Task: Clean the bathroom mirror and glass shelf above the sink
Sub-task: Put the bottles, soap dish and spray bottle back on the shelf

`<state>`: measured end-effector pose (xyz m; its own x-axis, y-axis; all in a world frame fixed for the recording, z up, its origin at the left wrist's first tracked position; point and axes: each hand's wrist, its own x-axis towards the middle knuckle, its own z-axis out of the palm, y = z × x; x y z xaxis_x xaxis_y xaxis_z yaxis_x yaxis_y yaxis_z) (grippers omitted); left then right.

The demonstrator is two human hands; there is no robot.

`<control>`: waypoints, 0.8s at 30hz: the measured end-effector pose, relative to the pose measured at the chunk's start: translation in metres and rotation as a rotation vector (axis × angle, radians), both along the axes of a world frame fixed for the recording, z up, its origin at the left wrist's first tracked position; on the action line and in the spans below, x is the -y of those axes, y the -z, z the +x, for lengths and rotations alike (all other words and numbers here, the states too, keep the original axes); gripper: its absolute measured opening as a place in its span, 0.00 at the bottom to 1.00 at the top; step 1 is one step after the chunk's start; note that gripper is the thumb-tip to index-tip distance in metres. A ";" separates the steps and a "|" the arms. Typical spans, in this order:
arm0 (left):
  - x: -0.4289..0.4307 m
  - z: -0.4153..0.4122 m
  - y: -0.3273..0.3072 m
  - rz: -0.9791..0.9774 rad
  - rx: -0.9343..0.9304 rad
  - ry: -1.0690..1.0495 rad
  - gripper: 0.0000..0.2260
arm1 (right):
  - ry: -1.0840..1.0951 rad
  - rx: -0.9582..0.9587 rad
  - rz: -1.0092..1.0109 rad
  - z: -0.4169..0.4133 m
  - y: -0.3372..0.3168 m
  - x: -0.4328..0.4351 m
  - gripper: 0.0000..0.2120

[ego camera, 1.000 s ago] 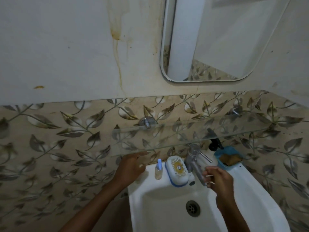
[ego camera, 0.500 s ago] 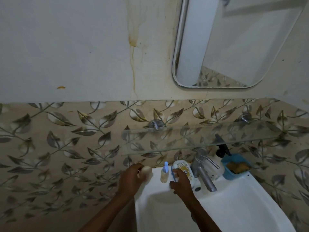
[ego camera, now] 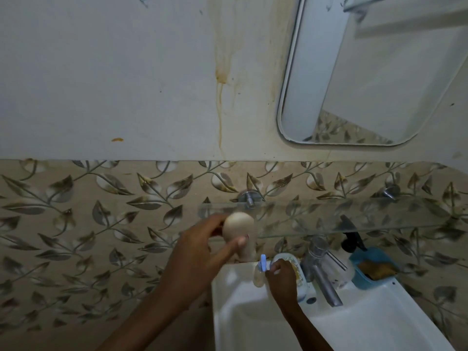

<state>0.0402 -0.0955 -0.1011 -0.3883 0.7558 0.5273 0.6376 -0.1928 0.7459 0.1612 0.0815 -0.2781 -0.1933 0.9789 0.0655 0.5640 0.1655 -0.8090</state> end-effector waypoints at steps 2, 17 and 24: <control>-0.009 -0.010 -0.015 0.051 0.002 -0.018 0.11 | -0.006 -0.015 -0.012 0.001 0.001 -0.001 0.21; -0.066 -0.053 -0.011 -0.056 -0.038 -0.037 0.16 | -0.089 -0.110 -0.041 0.003 0.009 -0.005 0.12; -0.069 -0.059 -0.007 -0.065 -0.018 -0.046 0.23 | -0.193 -0.003 -0.102 -0.003 0.015 -0.011 0.18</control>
